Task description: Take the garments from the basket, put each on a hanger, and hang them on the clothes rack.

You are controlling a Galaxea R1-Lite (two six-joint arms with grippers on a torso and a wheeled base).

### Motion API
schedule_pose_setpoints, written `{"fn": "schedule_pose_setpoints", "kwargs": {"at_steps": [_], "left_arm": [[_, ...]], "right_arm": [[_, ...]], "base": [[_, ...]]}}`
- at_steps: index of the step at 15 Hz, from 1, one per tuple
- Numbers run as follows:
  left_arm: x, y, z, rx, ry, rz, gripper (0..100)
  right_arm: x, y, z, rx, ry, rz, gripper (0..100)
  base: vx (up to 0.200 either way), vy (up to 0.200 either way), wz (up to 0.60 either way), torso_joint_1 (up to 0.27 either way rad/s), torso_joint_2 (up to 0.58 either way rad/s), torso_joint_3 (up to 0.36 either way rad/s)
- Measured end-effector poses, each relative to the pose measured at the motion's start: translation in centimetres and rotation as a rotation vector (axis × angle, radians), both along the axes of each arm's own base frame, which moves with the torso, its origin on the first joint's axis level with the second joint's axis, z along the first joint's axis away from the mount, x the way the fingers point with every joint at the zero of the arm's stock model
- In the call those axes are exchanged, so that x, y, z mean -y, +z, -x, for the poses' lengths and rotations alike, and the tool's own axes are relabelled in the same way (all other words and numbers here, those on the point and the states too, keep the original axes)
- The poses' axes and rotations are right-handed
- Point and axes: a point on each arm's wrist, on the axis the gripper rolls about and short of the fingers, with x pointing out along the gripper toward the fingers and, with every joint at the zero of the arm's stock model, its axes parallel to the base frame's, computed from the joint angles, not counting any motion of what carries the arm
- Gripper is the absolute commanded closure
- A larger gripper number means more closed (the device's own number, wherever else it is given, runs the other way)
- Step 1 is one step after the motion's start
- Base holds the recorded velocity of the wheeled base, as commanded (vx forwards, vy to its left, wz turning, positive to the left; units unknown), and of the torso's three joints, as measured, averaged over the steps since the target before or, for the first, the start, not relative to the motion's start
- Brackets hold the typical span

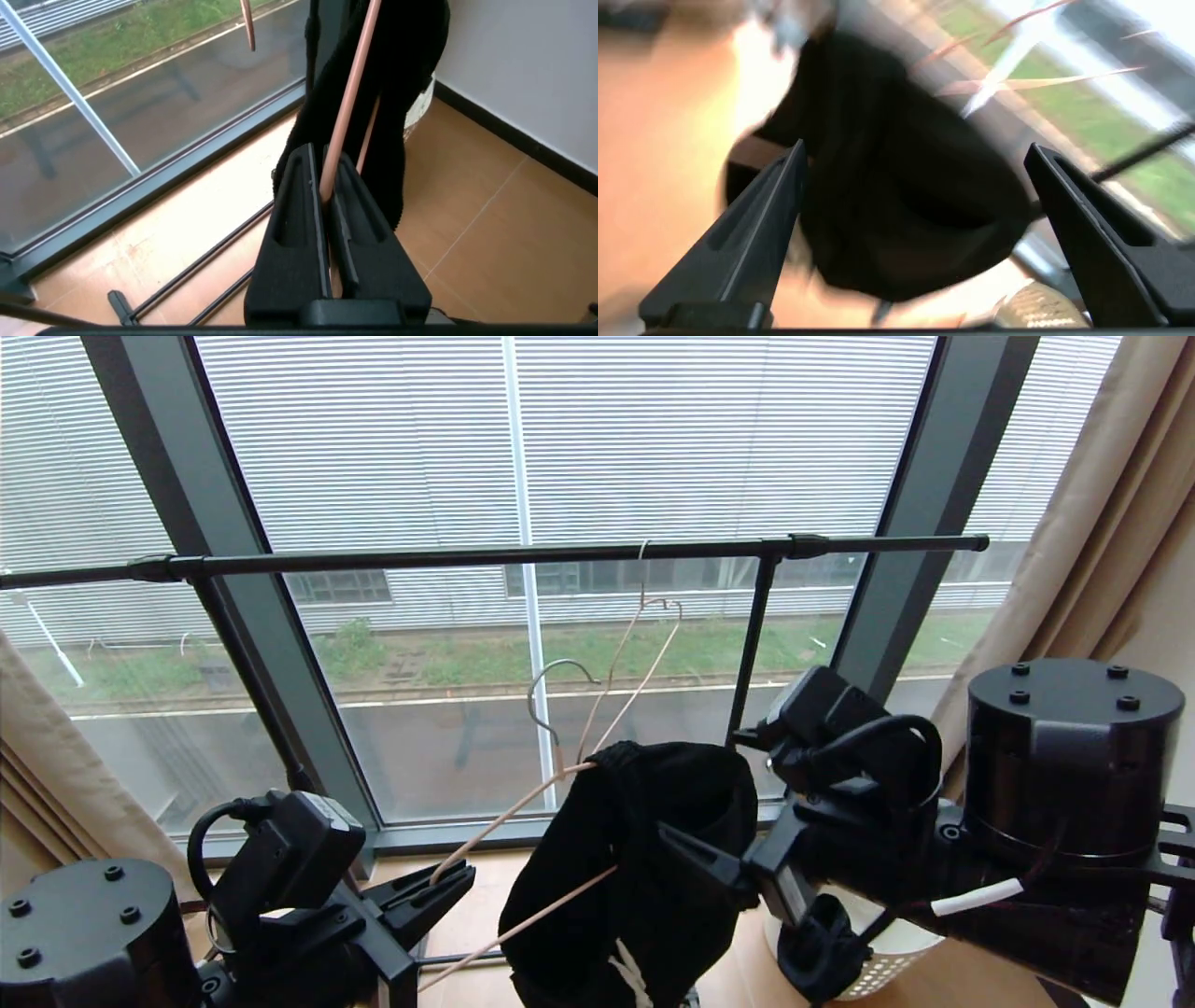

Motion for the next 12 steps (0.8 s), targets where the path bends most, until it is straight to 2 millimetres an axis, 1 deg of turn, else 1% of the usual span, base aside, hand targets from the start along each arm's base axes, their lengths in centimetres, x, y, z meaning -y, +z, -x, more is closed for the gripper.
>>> {"fn": "schedule_pose_setpoints", "kwargs": {"at_steps": [1,4,7,9,11,12], "left_arm": [[-0.1,0.0,0.1,0.004,-0.015,0.004,100],[-0.4,-0.3,0.6,0.013,-0.055,-0.01,100],[-0.5,-0.5,0.9,0.011,-0.062,-0.021,100],[-0.6,-0.5,1.0,0.023,-0.076,-0.011,100],[-0.6,-0.4,1.3,0.035,-0.109,0.006,100],[-0.6,-0.4,1.4,0.037,-0.116,0.007,100]], "right_arm": [[0.8,0.0,-0.1,-0.037,0.069,0.027,0],[2.8,1.0,-1.0,-0.078,0.226,0.099,0],[4.5,3.0,-2.5,-0.124,0.411,0.181,0],[5.1,4.1,-3.8,-0.134,0.508,0.242,0],[5.2,4.3,-5.5,-0.169,0.605,0.297,0],[4.9,4.2,-6.6,-0.184,0.624,0.292,0]], "base": [[0.0,0.0,0.0,0.0,0.0,0.0],[0.0,0.0,0.0,0.0,0.0,0.0],[0.0,0.0,0.0,0.0,0.0,0.0],[0.0,0.0,0.0,0.0,0.0,0.0],[0.0,0.0,0.0,0.0,0.0,0.0],[0.0,0.0,0.0,0.0,0.0,0.0]]}}
